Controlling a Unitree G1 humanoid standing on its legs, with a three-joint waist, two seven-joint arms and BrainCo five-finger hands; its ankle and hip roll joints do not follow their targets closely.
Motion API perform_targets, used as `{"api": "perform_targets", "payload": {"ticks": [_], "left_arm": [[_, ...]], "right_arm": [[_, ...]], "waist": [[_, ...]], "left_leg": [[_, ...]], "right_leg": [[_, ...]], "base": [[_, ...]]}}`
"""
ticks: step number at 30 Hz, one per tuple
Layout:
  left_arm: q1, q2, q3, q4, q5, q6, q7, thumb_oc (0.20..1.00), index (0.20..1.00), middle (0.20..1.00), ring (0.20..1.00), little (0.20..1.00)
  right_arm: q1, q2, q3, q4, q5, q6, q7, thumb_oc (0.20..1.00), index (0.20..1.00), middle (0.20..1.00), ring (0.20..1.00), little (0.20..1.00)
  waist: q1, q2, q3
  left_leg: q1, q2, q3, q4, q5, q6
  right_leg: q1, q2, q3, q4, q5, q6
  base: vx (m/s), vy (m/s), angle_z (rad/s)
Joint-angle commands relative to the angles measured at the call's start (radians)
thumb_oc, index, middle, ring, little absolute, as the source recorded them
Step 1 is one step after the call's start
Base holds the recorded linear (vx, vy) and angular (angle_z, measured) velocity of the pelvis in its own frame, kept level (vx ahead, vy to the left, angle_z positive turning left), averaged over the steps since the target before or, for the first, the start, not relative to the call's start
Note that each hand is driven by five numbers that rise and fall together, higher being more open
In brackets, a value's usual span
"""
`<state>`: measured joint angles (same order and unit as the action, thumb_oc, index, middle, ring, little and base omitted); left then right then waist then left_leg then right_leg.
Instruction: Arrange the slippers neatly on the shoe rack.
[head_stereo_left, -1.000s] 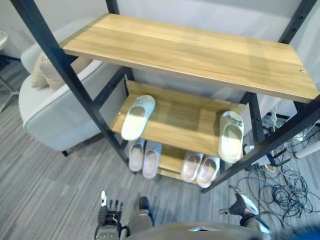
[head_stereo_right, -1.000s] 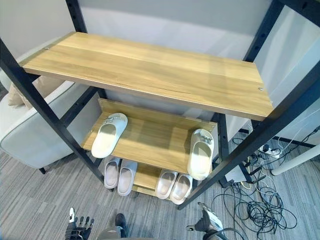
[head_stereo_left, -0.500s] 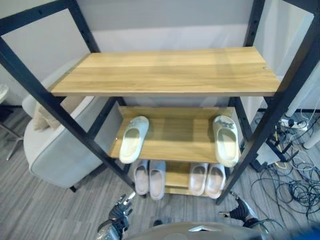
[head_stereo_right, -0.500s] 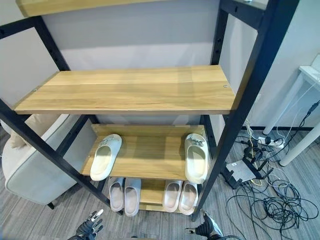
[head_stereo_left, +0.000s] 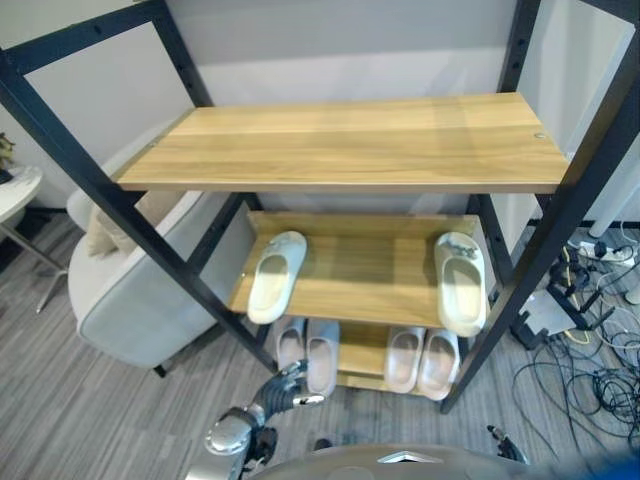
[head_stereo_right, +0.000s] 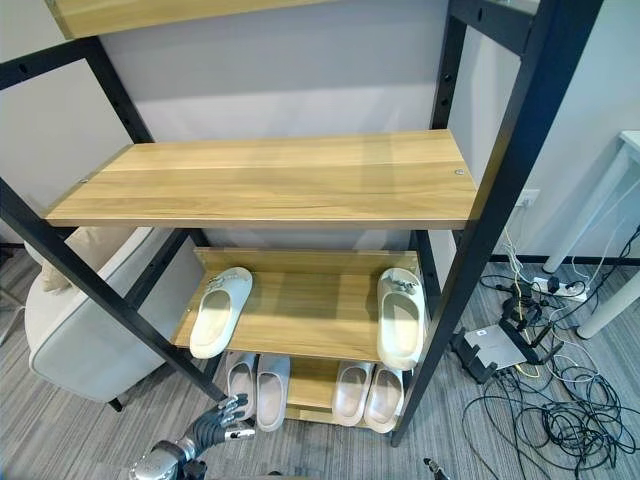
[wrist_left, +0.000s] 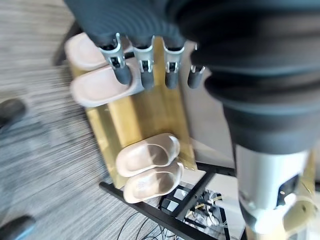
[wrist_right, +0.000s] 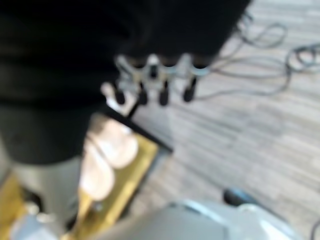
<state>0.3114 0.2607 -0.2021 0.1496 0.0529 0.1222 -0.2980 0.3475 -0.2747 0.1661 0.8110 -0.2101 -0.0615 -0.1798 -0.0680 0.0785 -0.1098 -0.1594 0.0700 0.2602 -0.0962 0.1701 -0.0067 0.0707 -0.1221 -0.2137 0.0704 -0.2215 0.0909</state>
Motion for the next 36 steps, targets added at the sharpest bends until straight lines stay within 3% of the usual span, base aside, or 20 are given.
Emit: {"api": "perform_targets", "payload": {"ticks": [1,6,7,14,19,34,35,36], "left_arm": [[-0.128,0.015,0.006,-0.074,0.049,-0.104,0.037,1.000,1.000,1.000,1.000,1.000],[-0.213,0.045,-0.033,-0.140,0.075,-0.167,0.082,1.000,1.000,1.000,1.000,1.000],[-0.255,0.061,-0.037,-0.139,0.119,-0.193,0.128,1.000,1.000,1.000,1.000,1.000],[-0.293,0.022,0.070,-0.015,0.222,-0.138,0.261,1.000,1.000,1.000,1.000,1.000],[-0.244,-0.052,0.180,0.046,0.172,-0.143,0.373,1.000,1.000,1.000,1.000,1.000],[-0.312,-0.042,0.209,0.087,0.227,-0.165,0.522,1.000,1.000,1.000,1.000,1.000],[-0.510,-0.039,-0.072,0.157,0.151,-0.189,0.351,1.000,1.000,1.000,1.000,1.000],[-0.510,-0.039,-0.072,0.157,0.151,-0.188,0.351,1.000,1.000,1.000,1.000,1.000]], "right_arm": [[-0.073,0.030,-0.041,0.044,0.044,-0.060,-0.025,1.000,1.000,1.000,1.000,1.000],[-0.093,0.055,-0.064,0.109,0.067,-0.076,-0.033,1.000,1.000,1.000,1.000,1.000],[-0.094,0.058,-0.059,0.128,0.059,-0.077,-0.036,1.000,1.000,1.000,1.000,1.000],[-0.087,0.084,-0.062,0.161,0.088,-0.090,-0.019,1.000,1.000,1.000,1.000,1.000],[-0.053,0.120,-0.105,0.149,0.127,-0.089,-0.022,1.000,1.000,1.000,1.000,1.000],[-0.042,0.131,-0.090,0.180,0.099,-0.101,-0.066,1.000,1.000,1.000,1.000,1.000],[0.025,0.120,-0.060,0.076,0.160,-0.122,0.029,1.000,1.000,1.000,1.000,1.000],[0.025,0.120,-0.060,0.076,0.160,-0.123,0.029,1.000,1.000,1.000,1.000,1.000]], "waist": [[-0.014,0.005,0.028],[-0.025,0.014,0.033],[-0.029,0.015,0.036],[-0.045,0.009,0.037],[-0.055,-0.001,0.027],[-0.082,-0.015,0.005],[-0.046,-0.042,0.101],[-0.046,-0.042,0.101]], "left_leg": [[0.088,-0.018,-0.044,0.009,-0.116,0.046],[0.062,-0.013,-0.039,0.009,-0.107,0.042],[0.059,-0.010,-0.037,0.009,-0.103,0.042],[0.056,-0.001,-0.029,0.009,-0.096,0.042],[0.060,0.005,-0.013,0.009,-0.097,0.043],[0.059,0.011,0.002,0.009,-0.100,0.045],[0.102,0.170,0.016,0.162,-0.108,-0.060],[0.103,0.170,0.017,0.160,-0.107,-0.060]], "right_leg": [[-0.050,0.029,0.043,0.013,0.048,-0.007],[-0.090,0.035,0.052,0.034,0.045,-0.016],[-0.100,0.038,0.057,0.037,0.048,-0.019],[-0.117,0.046,0.076,0.046,0.053,-0.027],[-0.126,0.050,0.095,0.045,0.062,-0.027],[-0.140,0.054,0.121,0.039,0.076,-0.025],[-0.081,0.144,0.202,0.052,0.100,-0.109],[-0.080,0.144,0.202,0.051,0.101,-0.109]], "base": [[-0.06,-0.034,0.04],[-0.03,-0.012,0.02],[0.00,0.000,0.00],[0.00,-0.004,-0.02],[0.02,-0.012,-0.08],[0.01,-0.002,-0.05],[0.02,-0.003,-0.06],[0.03,0.005,-0.05]]}}
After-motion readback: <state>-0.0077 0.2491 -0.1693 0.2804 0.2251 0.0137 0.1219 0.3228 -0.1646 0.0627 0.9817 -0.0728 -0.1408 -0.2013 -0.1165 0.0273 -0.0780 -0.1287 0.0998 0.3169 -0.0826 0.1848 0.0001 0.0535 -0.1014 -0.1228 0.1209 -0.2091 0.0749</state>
